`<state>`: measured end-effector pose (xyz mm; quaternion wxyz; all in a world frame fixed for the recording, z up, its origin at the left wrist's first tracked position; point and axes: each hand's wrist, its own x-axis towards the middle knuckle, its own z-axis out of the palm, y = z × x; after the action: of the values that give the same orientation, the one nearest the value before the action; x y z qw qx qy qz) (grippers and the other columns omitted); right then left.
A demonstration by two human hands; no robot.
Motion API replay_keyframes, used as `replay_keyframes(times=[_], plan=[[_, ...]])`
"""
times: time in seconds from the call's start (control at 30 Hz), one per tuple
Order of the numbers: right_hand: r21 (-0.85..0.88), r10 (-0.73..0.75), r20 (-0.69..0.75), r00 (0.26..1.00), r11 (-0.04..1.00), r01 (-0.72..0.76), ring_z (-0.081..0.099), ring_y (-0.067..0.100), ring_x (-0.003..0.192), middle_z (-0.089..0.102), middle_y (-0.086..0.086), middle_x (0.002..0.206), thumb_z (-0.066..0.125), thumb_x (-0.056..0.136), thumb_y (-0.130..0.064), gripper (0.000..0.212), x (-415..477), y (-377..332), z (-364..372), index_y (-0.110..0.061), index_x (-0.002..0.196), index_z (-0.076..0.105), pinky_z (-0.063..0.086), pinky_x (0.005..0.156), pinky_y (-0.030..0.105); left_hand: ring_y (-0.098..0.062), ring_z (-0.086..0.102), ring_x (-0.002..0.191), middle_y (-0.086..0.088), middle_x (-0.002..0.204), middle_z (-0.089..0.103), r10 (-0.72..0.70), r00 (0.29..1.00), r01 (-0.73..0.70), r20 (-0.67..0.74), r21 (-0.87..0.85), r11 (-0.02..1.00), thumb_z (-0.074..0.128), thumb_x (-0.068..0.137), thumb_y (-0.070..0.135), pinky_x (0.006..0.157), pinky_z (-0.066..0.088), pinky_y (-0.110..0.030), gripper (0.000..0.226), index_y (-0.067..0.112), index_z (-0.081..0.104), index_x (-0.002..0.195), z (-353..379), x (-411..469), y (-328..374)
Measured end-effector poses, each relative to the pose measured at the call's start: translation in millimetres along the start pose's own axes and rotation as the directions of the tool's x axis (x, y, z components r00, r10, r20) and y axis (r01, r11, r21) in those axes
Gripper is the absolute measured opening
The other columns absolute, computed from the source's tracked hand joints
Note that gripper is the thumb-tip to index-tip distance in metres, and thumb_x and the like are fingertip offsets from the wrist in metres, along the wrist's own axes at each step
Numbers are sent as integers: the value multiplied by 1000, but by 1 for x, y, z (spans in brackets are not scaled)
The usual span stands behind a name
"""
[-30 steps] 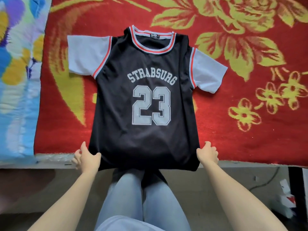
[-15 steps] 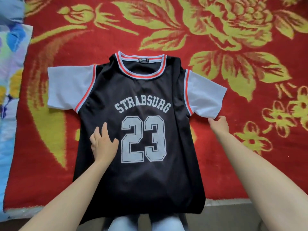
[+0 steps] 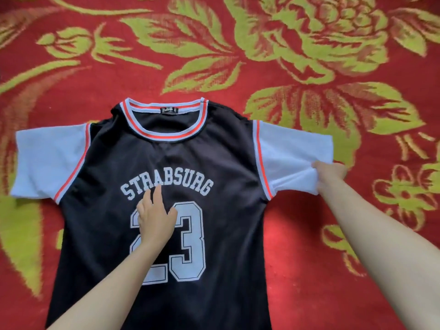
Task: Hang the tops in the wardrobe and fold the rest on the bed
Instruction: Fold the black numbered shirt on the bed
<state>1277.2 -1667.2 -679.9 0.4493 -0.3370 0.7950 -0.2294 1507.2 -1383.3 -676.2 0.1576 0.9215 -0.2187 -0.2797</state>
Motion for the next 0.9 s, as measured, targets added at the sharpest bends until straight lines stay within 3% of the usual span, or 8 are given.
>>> replay_keyframes(times=[0.1,0.2,0.33,0.47,0.53,0.63,0.77,0.9], plan=[[-187,-133,-40,990,975,124,60,23,87,59,7,83,69,75,-12,12,34,-5,-36,-5,73,60,49,68,39,-30,13,139,-12,154,17,35,999,-35,-6,18,999,53,91,14,109,22,-44,65,13,21,148,7,5,14],[-171,-136,151,979,972,161,55,19,74,54,0,69,65,84,-11,16,37,3,-45,-12,71,57,42,48,20,-29,10,140,-10,157,9,78,993,-91,92,151,984,51,92,20,110,22,-46,68,17,14,150,19,8,22],[-133,-50,322,945,986,98,56,16,71,61,2,88,59,91,-17,11,24,13,-45,-14,101,58,43,54,22,-29,3,143,-8,158,-2,85,969,-165,231,352,921,47,93,29,110,23,-46,71,29,5,150,33,11,24],[-249,-142,298,944,943,221,51,17,73,55,5,77,61,73,-11,17,12,10,-54,-1,86,64,37,49,27,-27,2,143,-7,158,-6,116,956,-229,270,438,870,46,93,35,111,21,-44,69,36,7,149,32,11,17],[-433,-288,223,931,826,360,52,26,75,54,19,75,45,60,-26,22,-4,-4,-51,-6,65,53,27,56,33,-27,2,143,-8,158,-7,142,949,-266,281,476,838,47,93,37,112,18,-42,68,37,7,149,31,11,14],[-671,-469,258,844,542,506,57,43,93,61,28,99,46,81,-27,27,-47,-33,-26,-4,88,55,34,66,36,-27,1,144,-6,158,-9,170,935,-312,313,492,813,46,93,40,114,11,-40,69,38,5,148,27,9,9],[-622,-468,618,632,200,757,57,40,101,62,23,108,46,93,-23,27,-124,-33,33,-12,116,53,35,67,37,-23,4,144,-2,159,1,187,920,-300,344,314,901,44,95,39,114,11,-39,63,32,12,149,22,14,1],[-355,-104,904,415,360,863,53,27,113,62,8,120,48,95,-35,34,-173,6,68,-24,126,55,42,92,34,-19,38,129,-6,142,45,32,965,70,260,-372,925,28,98,21,107,25,-32,43,14,41,139,3,24,15]])
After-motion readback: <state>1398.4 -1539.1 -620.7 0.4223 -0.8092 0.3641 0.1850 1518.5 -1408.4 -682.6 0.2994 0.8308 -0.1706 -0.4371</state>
